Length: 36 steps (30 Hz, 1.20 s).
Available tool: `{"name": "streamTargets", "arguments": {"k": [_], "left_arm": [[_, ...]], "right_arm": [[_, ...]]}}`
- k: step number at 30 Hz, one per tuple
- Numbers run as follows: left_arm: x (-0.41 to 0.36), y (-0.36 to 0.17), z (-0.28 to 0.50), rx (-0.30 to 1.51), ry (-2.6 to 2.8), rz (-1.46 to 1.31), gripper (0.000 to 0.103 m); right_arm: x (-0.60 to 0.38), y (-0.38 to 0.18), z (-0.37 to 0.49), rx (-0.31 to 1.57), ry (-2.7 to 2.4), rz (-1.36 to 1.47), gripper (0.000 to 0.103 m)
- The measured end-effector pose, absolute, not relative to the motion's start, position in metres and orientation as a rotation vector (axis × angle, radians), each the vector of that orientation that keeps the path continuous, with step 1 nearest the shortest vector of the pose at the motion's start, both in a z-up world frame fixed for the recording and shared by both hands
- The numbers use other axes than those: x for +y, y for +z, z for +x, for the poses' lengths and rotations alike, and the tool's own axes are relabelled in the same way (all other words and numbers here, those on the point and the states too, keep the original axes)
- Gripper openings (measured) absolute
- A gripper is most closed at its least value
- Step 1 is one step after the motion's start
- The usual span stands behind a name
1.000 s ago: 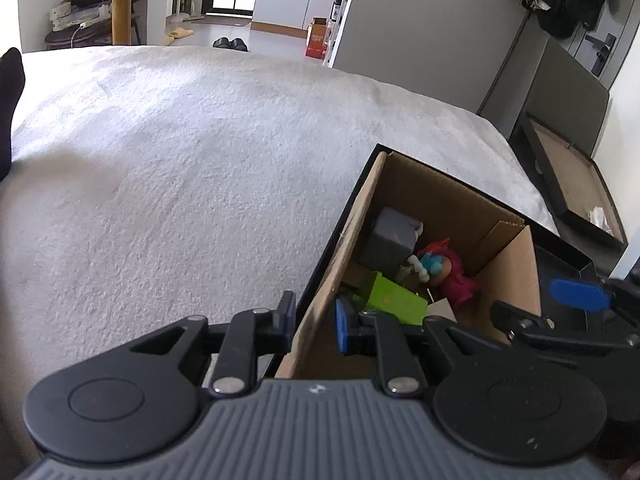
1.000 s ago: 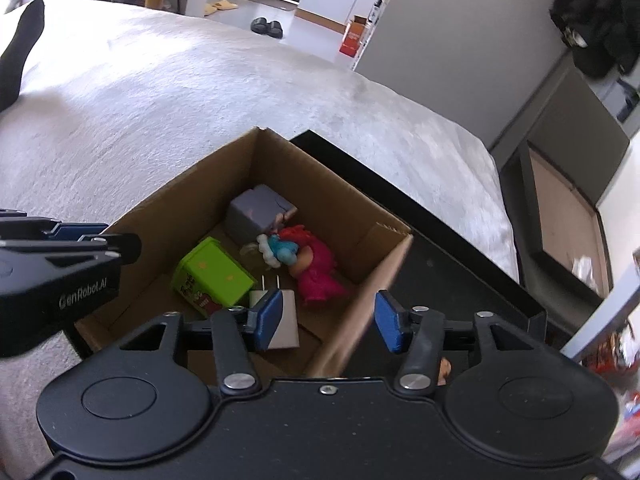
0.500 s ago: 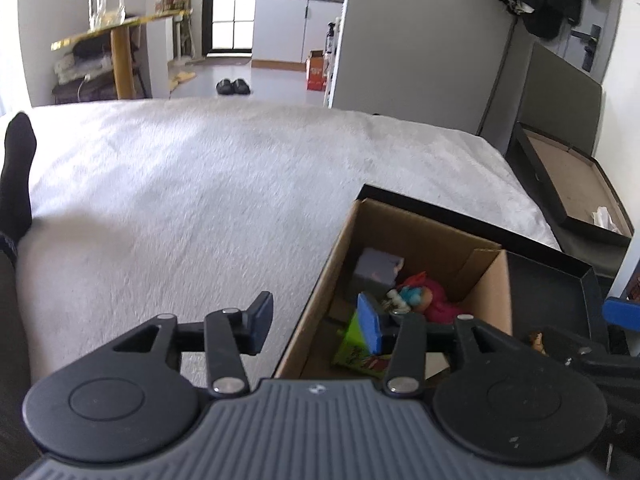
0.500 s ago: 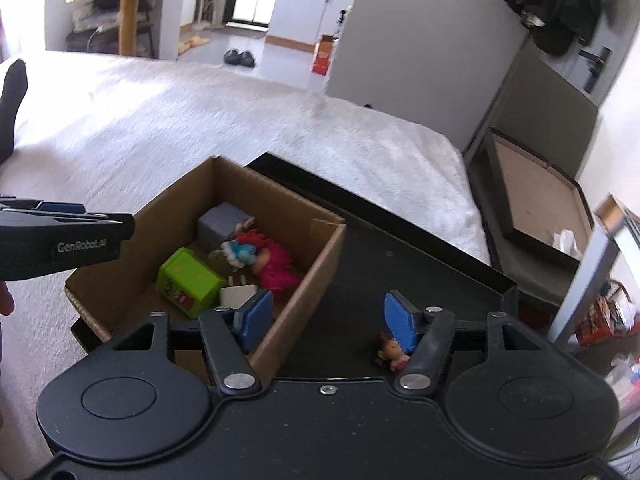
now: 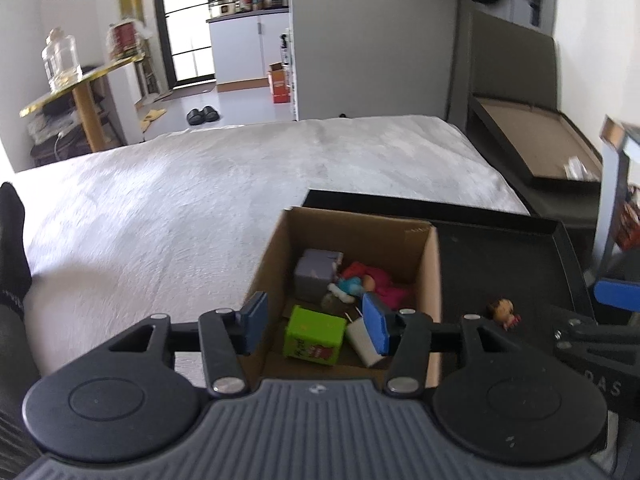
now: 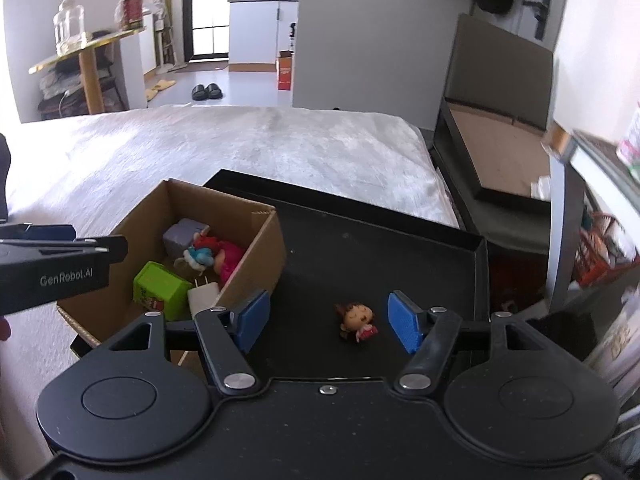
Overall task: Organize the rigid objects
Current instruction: 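Move the right tool back over the tray toward the small doll figure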
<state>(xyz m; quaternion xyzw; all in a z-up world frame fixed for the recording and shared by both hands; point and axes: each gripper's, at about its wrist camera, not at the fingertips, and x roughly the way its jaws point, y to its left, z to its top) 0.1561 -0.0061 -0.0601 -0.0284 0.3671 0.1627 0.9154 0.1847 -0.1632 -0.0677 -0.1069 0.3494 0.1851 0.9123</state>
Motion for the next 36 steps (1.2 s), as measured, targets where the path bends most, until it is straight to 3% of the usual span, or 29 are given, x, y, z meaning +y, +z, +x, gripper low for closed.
{"name": "streamTargets", "arguments": {"k": [14, 36], "left_arm": [[-0.042, -0.075, 0.172, 0.802, 0.304, 0.054, 0.062], [-0.078, -0.104, 0.211, 0.850, 0.319, 0.212, 0.064]], "right_arm": [[-0.194, -0.102, 0.196, 0.782, 0.358, -0.102, 0.066], [-0.215, -0.149, 0.234, 0.855, 0.368, 0.001, 0.066]]}}
